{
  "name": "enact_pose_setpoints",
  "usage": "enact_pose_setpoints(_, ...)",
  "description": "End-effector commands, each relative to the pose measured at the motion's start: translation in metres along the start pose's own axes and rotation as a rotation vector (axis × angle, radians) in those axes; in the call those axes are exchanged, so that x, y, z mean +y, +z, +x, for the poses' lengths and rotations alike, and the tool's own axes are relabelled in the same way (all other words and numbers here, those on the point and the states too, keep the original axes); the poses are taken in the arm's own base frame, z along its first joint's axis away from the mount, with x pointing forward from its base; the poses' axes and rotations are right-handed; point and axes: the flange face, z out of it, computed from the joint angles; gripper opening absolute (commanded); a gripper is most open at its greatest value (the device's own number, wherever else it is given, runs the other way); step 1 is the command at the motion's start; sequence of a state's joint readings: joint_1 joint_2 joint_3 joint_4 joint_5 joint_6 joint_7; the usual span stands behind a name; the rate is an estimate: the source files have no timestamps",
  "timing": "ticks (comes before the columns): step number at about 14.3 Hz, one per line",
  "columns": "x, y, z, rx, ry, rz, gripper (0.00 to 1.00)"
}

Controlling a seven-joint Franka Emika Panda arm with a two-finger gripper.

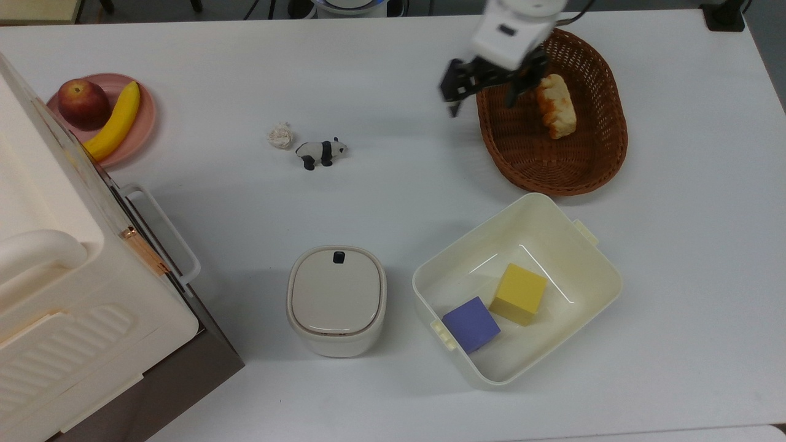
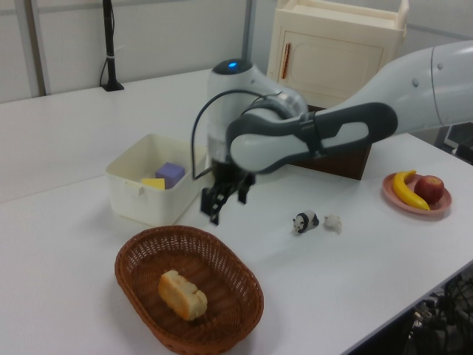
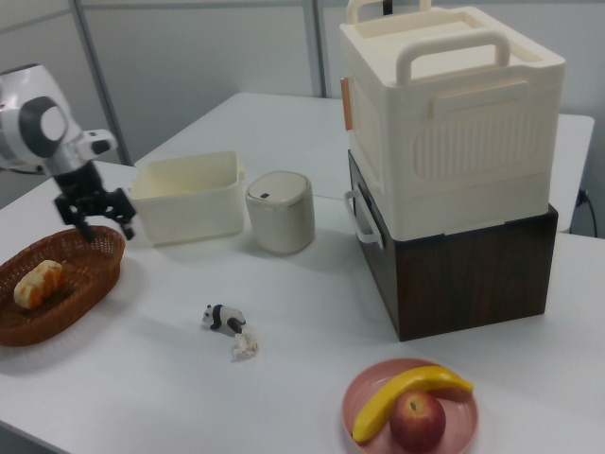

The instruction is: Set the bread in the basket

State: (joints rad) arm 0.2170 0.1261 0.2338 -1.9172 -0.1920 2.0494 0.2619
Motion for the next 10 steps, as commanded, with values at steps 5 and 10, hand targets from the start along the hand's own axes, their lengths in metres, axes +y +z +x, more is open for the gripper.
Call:
enact_pose_setpoints(5,0.166,-0.047,-0.011,-0.080,0.223,-0.061,1.00)
enact_pose_setpoints(10,0.242,-0.075,-0.022,-0.095,0.294,-0.001,1.00)
